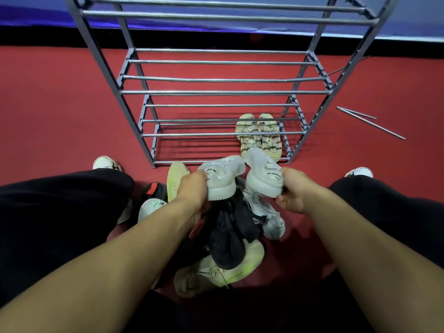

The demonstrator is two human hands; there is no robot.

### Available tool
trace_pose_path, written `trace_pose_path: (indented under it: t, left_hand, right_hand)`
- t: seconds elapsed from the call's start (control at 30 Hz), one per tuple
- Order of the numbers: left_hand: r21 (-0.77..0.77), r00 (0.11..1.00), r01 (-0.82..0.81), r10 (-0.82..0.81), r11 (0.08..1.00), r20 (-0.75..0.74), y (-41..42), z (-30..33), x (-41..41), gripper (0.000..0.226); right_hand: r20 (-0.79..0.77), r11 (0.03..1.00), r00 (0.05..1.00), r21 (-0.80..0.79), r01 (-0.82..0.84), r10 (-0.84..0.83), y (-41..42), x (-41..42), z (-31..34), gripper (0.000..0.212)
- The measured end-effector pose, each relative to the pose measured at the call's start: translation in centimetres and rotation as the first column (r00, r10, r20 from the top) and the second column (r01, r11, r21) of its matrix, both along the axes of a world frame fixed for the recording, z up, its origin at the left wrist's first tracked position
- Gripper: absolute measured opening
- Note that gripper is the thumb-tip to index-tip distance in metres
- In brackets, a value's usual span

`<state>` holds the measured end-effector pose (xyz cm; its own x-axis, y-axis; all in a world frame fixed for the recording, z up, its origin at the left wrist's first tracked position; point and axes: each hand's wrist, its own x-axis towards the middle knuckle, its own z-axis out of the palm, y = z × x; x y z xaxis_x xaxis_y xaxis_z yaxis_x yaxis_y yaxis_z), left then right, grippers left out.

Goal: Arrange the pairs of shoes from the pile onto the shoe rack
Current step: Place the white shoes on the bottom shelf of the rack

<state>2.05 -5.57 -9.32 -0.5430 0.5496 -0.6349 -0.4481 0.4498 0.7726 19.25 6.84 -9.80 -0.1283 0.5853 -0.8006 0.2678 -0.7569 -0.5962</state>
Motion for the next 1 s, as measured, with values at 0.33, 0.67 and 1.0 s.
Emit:
trace_pose_path:
  t: [0.33,0.67,1.0]
  left_hand:
    - [-0.046,0.921,-0.351,0.354,0.935,0.165,-1.0,-1.4,-2.2,0.019]
    - [-0.094,0.979,-0.162,0.172,0.982,0.110,3.5,-6.5,-8.7,0.045]
    - [-0.050,0.996,-0.080,0.078,0.996,-0.036,12.1,-14.2,-15.7,0.058]
  right_hand:
    - [-0.018,0.986,0.989,0.074,-0.148,0.150,-0.9,-4.7,-2.3,0.019]
    - [0.113,0.965,0.985,0.213,-0.156,0.134,5.3,-11.5,-7.9,0.021]
    - [0.217,0.924,0.958,0.293,-0.245,0.185,12.5,-16.7,-13.7,0.022]
